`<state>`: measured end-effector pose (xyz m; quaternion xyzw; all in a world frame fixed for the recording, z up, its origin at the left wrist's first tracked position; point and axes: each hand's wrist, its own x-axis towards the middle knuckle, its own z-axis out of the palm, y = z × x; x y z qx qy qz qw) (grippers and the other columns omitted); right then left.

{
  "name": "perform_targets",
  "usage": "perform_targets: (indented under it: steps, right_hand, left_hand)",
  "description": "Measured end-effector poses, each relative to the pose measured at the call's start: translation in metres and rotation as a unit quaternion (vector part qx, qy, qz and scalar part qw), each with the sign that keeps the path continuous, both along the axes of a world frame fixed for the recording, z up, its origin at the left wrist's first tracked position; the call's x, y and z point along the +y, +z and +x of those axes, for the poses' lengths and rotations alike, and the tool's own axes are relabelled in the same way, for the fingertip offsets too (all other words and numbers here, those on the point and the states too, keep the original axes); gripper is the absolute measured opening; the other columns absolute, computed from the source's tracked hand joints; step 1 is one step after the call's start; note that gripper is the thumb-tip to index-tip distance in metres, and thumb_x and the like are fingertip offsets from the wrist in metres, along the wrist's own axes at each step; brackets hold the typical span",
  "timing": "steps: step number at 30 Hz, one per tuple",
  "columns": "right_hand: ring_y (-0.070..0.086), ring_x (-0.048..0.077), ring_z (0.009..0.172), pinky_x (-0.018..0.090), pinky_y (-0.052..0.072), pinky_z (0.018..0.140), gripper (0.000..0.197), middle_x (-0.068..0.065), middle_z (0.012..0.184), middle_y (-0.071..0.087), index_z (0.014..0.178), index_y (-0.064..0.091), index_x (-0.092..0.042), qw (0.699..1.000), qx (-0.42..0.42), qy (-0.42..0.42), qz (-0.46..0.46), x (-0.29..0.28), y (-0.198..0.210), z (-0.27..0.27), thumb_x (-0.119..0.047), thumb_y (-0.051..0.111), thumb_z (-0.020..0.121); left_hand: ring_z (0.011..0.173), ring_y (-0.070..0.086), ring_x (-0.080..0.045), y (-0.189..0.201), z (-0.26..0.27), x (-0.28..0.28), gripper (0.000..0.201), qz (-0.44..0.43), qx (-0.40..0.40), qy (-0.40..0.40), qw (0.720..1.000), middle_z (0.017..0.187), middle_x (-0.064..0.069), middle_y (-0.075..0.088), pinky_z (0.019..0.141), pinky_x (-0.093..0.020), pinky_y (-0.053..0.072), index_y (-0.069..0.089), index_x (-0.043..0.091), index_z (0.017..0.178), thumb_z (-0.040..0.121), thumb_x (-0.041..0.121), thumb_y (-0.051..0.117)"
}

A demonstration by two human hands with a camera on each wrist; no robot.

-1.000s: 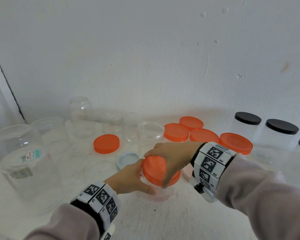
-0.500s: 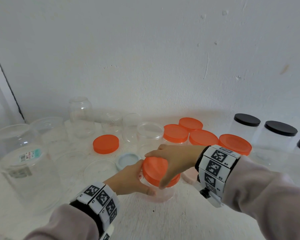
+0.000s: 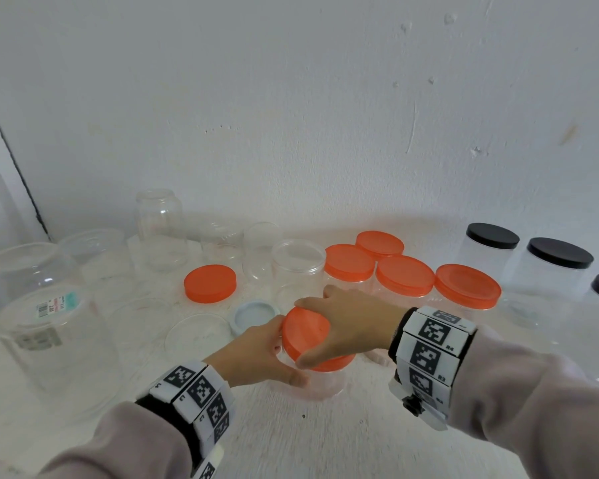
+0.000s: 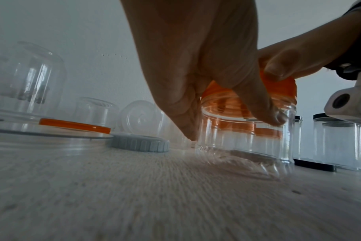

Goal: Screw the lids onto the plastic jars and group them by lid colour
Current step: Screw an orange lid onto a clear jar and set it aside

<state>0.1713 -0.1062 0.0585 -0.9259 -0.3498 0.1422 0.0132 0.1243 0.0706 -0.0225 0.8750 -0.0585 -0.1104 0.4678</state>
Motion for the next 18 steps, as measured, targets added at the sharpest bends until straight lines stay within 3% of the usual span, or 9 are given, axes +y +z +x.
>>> perform_targets:
  steps: [3, 6, 8, 12, 18]
  right_hand:
    - [0.046, 0.023, 0.113, 0.035, 0.043, 0.086, 0.099, 0.0, 0.125, 0.04, 0.147, 0.02, -0.041, 1.0, 0.01, -0.003, -0.015, 0.0013, 0.0016, 0.0005, -0.077, 0.063, 0.065]
    - [0.046, 0.025, 0.116, 0.036, 0.043, 0.087, 0.1, 0.002, 0.13, 0.038, 0.148, 0.019, -0.039, 1.0, 0.016, -0.011, -0.021, 0.0031, 0.0014, 0.0, -0.077, 0.062, 0.066]
    - [0.045, 0.026, 0.118, 0.037, 0.044, 0.09, 0.102, 0.003, 0.133, 0.037, 0.149, 0.017, -0.038, 0.999, 0.021, -0.016, -0.023, 0.0039, 0.0013, -0.0005, -0.077, 0.062, 0.066]
    - [0.045, 0.026, 0.12, 0.041, 0.045, 0.094, 0.103, 0.0, 0.134, 0.035, 0.147, 0.019, -0.037, 0.999, 0.038, -0.013, -0.025, 0.0057, 0.0045, 0.0011, -0.074, 0.067, 0.064]
    - [0.047, 0.023, 0.115, 0.04, 0.047, 0.091, 0.103, -0.003, 0.129, 0.036, 0.146, 0.02, -0.038, 0.999, 0.038, 0.003, -0.024, 0.0053, 0.0049, 0.005, -0.07, 0.071, 0.062]
  left_hand:
    - [0.12, 0.05, -0.002, -0.0006, 0.001, 0.0009, 0.091, -0.014, 0.02, -0.003, 1.0, 0.129, 0.018, 0.052, 0.104, -0.023, 0.041, 0.036, 0.031, 0.135, 0.062, 0.031, 0.089]
    - [0.111, 0.048, 0.012, -0.001, 0.0015, 0.0004, 0.093, -0.034, 0.039, -0.019, 0.998, 0.122, 0.029, 0.049, 0.086, -0.006, 0.041, 0.031, 0.042, 0.13, 0.058, 0.033, 0.09]
    - [0.107, 0.047, 0.016, -0.0007, 0.0012, -0.0012, 0.099, -0.036, 0.039, -0.018, 0.998, 0.12, 0.032, 0.047, 0.078, -0.003, 0.041, 0.027, 0.048, 0.127, 0.05, 0.043, 0.09]
    - [0.111, 0.049, 0.01, -0.0016, 0.0034, -0.0003, 0.107, 0.004, 0.011, -0.005, 1.0, 0.12, 0.029, 0.052, 0.089, -0.01, 0.04, 0.034, 0.041, 0.134, 0.043, 0.054, 0.089]
    - [0.112, 0.052, 0.006, -0.0012, 0.0034, -0.0026, 0.108, 0.021, -0.017, 0.006, 1.0, 0.119, 0.023, 0.057, 0.091, -0.013, 0.042, 0.04, 0.035, 0.135, 0.041, 0.056, 0.089]
